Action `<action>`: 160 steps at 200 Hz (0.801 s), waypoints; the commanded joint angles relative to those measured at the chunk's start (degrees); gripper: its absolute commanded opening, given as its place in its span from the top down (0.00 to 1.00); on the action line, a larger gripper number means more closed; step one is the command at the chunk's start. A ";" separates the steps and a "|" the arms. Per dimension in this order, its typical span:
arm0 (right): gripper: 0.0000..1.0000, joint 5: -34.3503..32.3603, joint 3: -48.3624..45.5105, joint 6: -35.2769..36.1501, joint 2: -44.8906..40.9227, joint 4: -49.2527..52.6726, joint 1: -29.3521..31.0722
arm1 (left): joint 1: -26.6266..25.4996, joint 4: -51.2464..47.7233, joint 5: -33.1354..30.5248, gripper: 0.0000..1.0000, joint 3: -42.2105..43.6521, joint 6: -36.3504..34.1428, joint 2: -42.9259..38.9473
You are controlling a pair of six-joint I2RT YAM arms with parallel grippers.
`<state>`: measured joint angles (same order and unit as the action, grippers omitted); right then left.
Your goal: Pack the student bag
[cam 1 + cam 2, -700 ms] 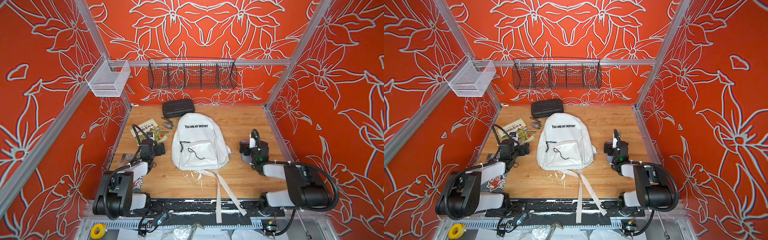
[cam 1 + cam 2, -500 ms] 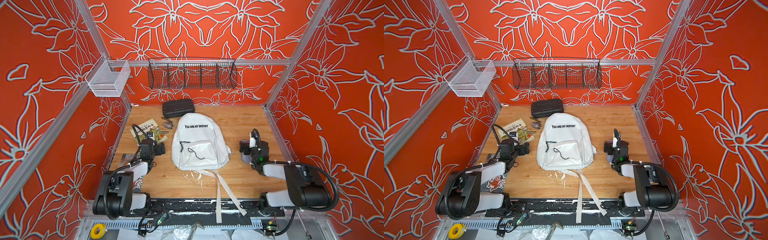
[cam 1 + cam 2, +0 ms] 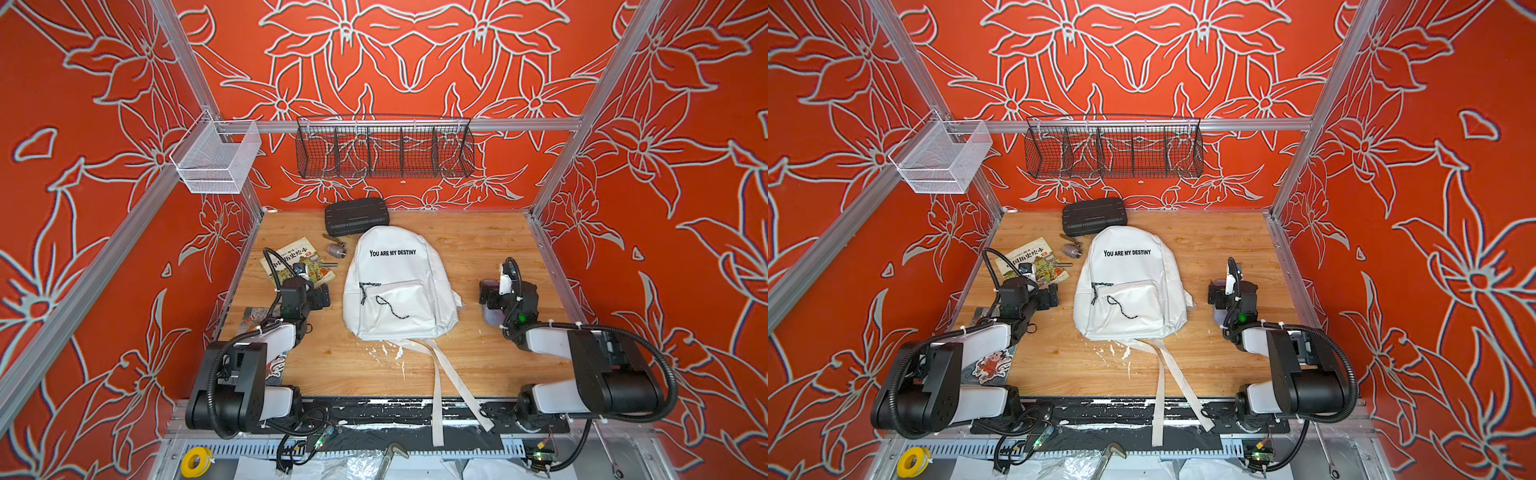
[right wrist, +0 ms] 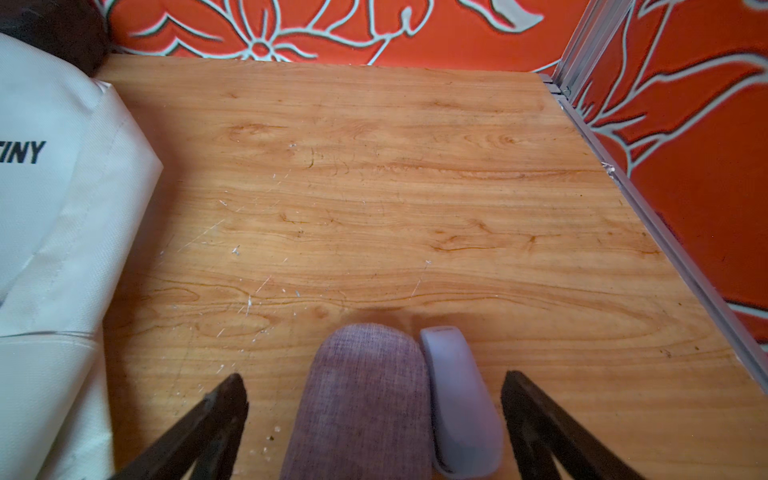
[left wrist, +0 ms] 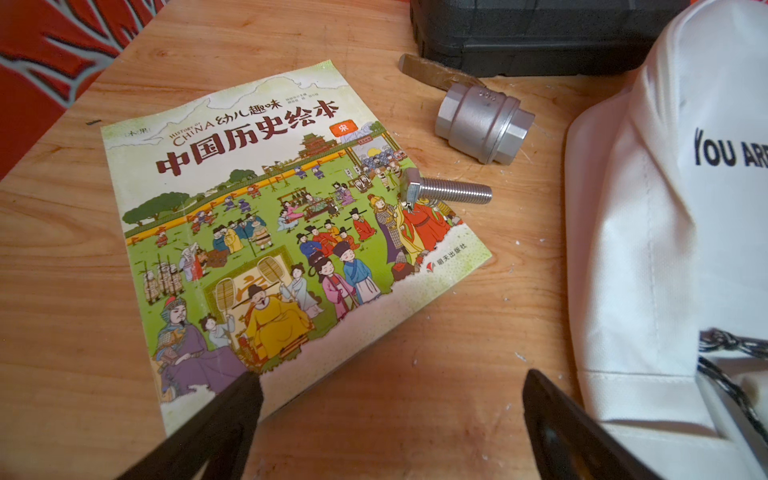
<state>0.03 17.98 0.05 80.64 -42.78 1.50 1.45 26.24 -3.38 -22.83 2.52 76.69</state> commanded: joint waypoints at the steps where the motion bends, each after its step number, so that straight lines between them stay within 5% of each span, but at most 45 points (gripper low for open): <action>1: 0.03 0.08 1.36 1.19 0.50 -1.50 -0.32 | 0.29 1.27 -0.31 0.03 -0.99 -0.77 0.49; 85: 0.06 0.05 -0.21 1.40 -3.21 -2.33 -0.37 | -0.08 0.94 -2.99 0.03 -0.91 0.04 -0.10; 128: 0.17 11.64 8.72 4.92 -13.74 18.68 0.52 | -0.21 -19.79 -10.58 0.03 -10.09 5.91 -8.48; 160: 0.26 21.97 19.74 12.84 -11.23 26.95 8.92 | -0.56 -29.17 -1.10 0.06 -14.41 15.83 -13.29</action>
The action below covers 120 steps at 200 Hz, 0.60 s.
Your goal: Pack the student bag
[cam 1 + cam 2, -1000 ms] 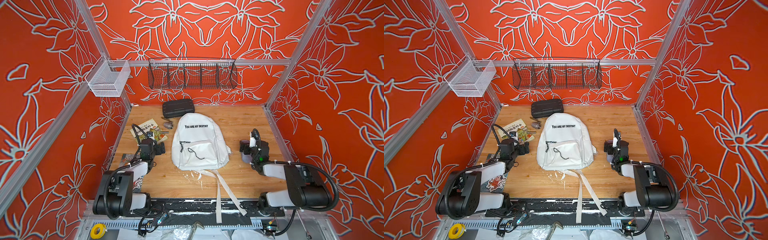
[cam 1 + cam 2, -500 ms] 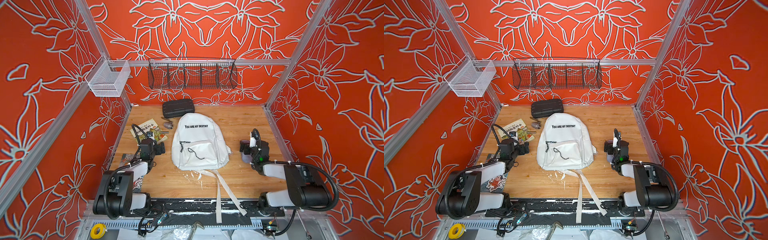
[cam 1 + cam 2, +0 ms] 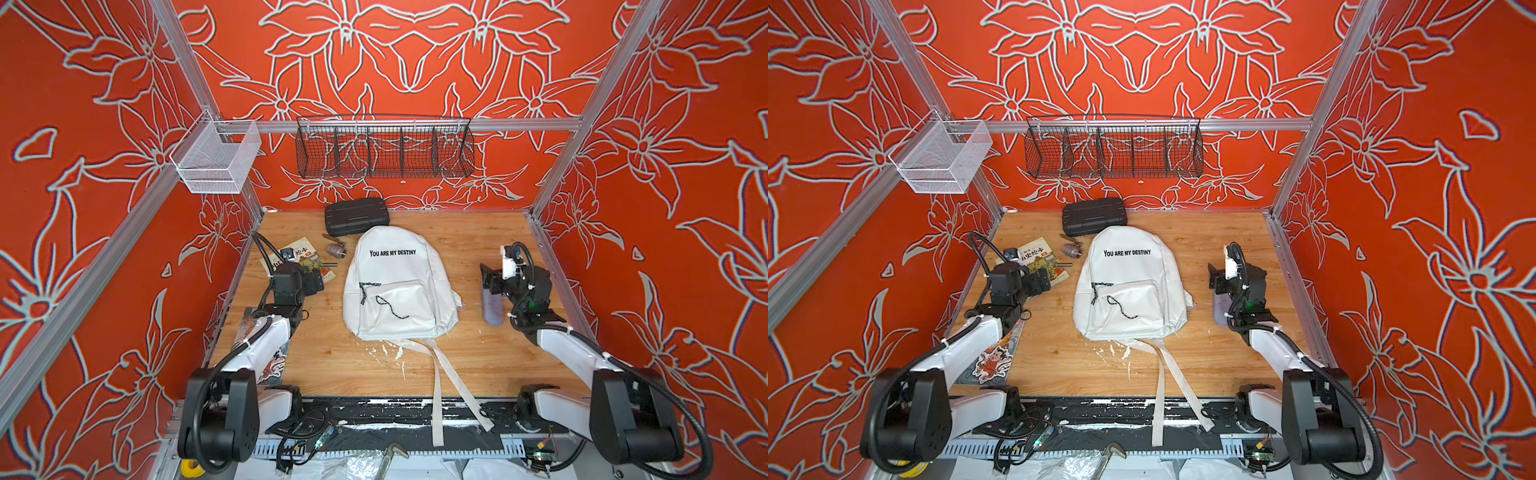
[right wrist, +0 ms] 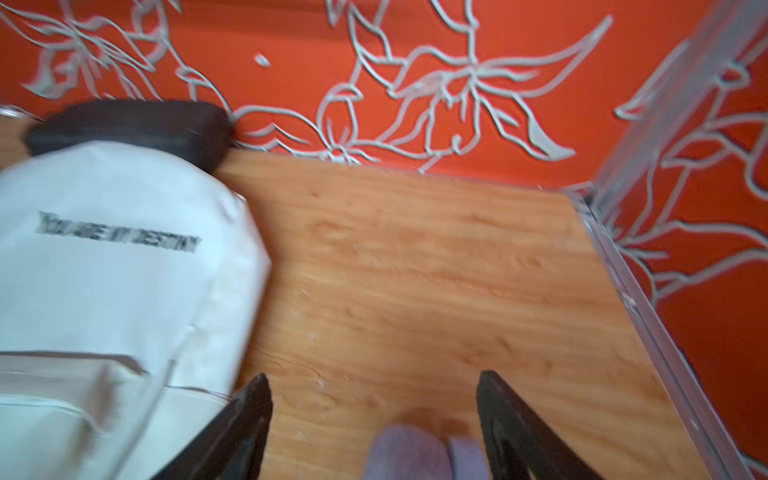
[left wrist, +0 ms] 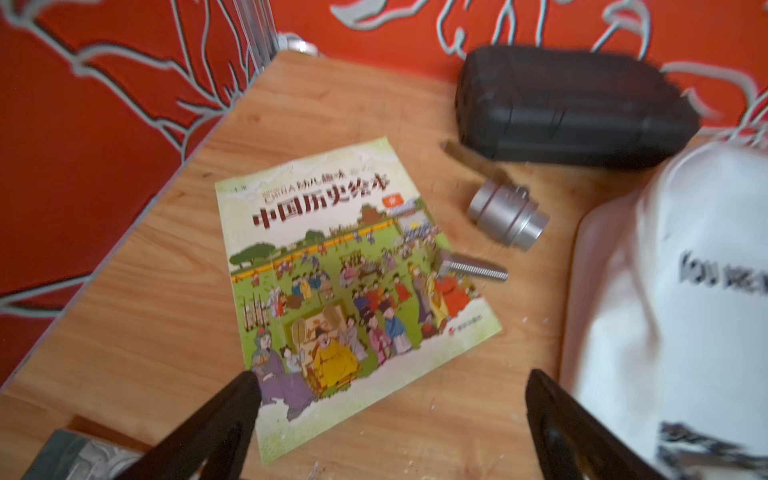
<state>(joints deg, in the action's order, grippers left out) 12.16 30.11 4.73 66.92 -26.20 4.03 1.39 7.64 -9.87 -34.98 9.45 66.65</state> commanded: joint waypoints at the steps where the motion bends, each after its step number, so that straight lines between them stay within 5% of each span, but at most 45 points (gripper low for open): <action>1: 0.27 9.91 8.13 8.57 2.82 10.98 6.84 | -0.55 -10.78 5.87 0.07 -2.27 9.26 -3.31; 61: 0.47 17.61 33.81 23.85 28.35 22.62 24.38 | -12.09 -13.70 11.44 0.34 -1.41 22.73 -0.46; 120: 0.64 24.10 60.34 34.94 52.69 38.11 31.21 | -12.45 -11.75 14.72 0.43 0.91 27.77 1.65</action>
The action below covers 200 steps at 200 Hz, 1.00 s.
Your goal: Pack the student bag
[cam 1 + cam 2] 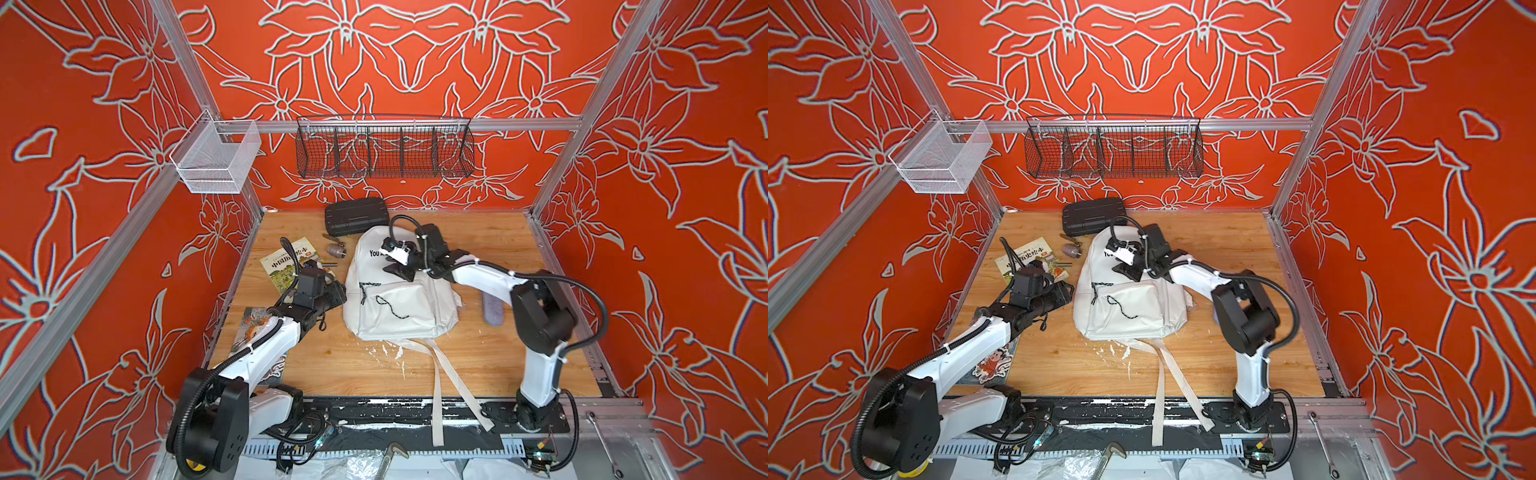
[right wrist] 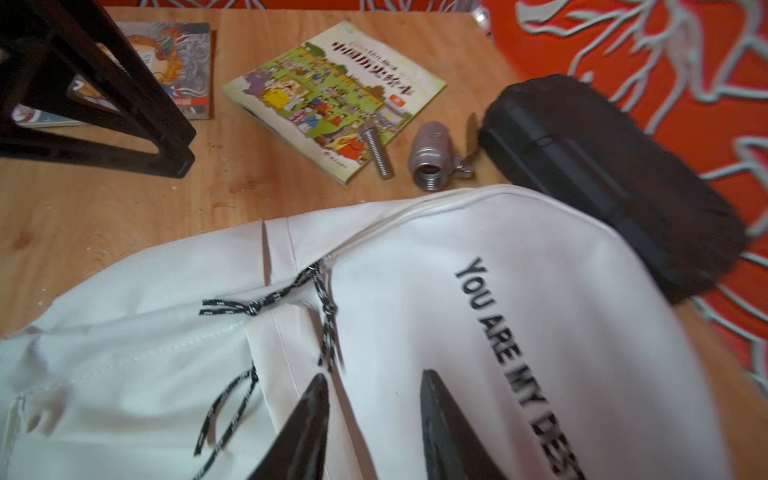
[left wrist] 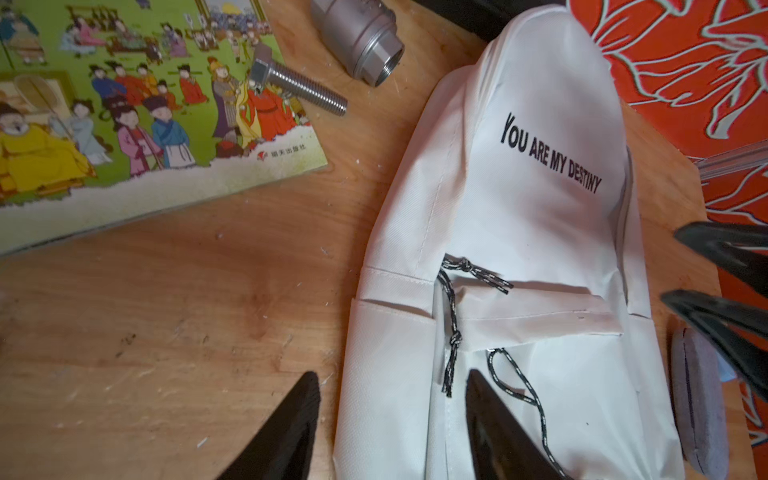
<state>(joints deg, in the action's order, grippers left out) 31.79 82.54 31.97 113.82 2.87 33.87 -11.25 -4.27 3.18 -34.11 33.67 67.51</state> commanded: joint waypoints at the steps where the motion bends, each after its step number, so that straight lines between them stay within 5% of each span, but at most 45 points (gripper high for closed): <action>1: 0.64 4.40 8.34 7.78 6.23 9.41 1.42 | 0.22 0.15 1.75 0.44 -0.02 3.53 0.84; 55: 0.69 -1.00 23.21 15.96 18.04 24.54 3.86 | 8.25 2.26 12.11 0.45 -0.04 7.57 3.50; 168: 0.68 -3.85 28.82 20.33 24.17 27.72 5.11 | 9.55 -3.83 13.55 0.43 -7.89 1.41 10.00; 200: 0.59 -3.94 30.77 21.73 25.32 30.10 5.85 | 9.56 -5.16 13.66 0.40 -8.95 0.51 11.06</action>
<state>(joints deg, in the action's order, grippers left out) 27.35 112.29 51.05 137.64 29.15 38.65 -1.98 -7.42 16.27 -41.63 35.55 77.69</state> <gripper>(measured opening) 0.392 0.593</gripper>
